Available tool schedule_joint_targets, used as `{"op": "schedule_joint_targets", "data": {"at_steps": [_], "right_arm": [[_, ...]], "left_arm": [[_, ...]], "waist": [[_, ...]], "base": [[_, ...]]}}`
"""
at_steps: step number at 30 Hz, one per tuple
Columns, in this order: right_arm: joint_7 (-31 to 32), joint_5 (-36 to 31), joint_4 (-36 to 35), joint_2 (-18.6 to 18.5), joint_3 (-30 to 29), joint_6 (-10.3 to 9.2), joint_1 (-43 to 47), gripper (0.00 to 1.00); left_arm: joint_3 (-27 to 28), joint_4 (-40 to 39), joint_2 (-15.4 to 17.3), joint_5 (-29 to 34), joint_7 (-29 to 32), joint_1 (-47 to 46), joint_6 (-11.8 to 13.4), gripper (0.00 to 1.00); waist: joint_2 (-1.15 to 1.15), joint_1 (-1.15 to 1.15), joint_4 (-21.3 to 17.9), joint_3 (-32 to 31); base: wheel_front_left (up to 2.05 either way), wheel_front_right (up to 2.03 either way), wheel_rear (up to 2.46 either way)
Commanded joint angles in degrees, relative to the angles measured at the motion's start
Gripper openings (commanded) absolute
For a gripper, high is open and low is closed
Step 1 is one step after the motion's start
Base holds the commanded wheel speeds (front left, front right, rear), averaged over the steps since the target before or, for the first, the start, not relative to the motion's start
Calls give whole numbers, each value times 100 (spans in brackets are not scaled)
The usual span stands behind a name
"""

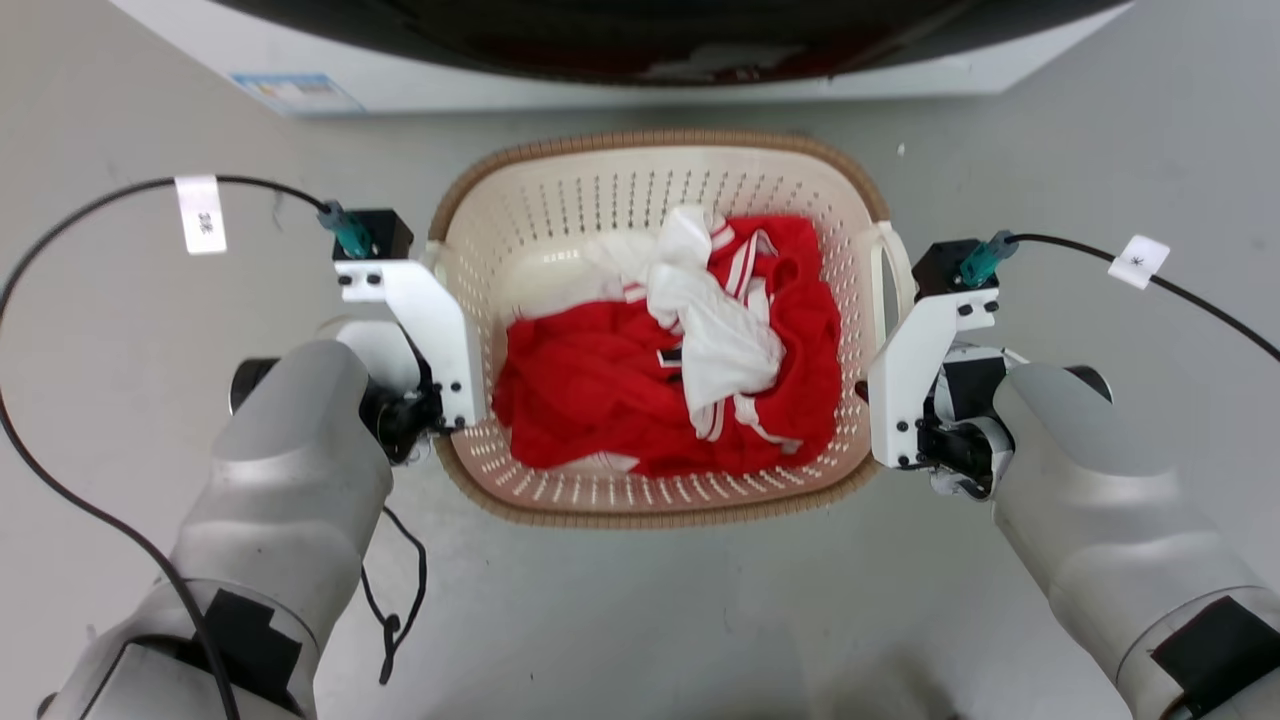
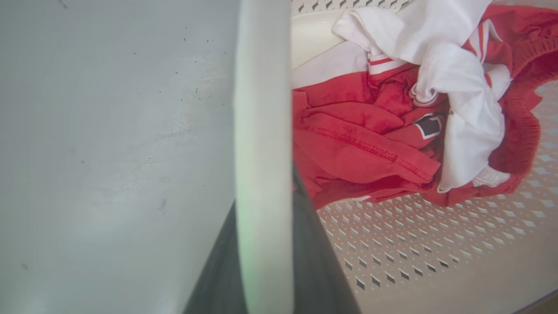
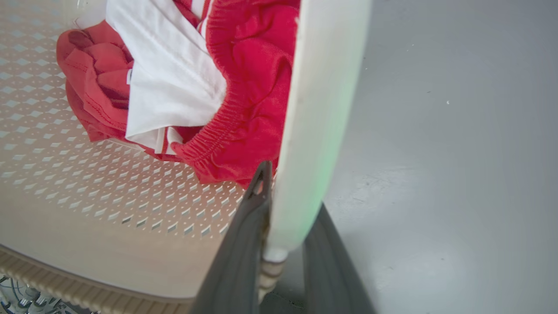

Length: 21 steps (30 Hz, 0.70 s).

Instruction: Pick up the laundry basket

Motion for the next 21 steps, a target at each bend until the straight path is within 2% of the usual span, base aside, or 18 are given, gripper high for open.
{"op": "schedule_joint_targets", "data": {"at_steps": [1, 2, 10, 21], "right_arm": [[40, 71, -129, 184, 48, 82, 5, 0], [264, 250, -147, 137, 121, 82, 114, 0], [709, 632, -119, 117, 289, 82, 418, 0], [1185, 976, -8, 97, 480, 82, 753, 0]], "left_arm": [[-42, -65, -207, -58, 31, 51, -74, 0], [-128, -39, -239, -150, 160, 172, -74, 0], [-320, 56, -331, -366, 467, 524, -75, 0], [-482, 171, -459, -644, 817, 996, -77, 0]], "waist": [[0, 0, 26, -351], [0, 0, 40, -646], [0, 0, 36, -1459], [0, 0, -25, -2361]], "base": [[0, 0, 0], [0, 0, 0], [0, 0, 0], [0, 0, 0]]}}
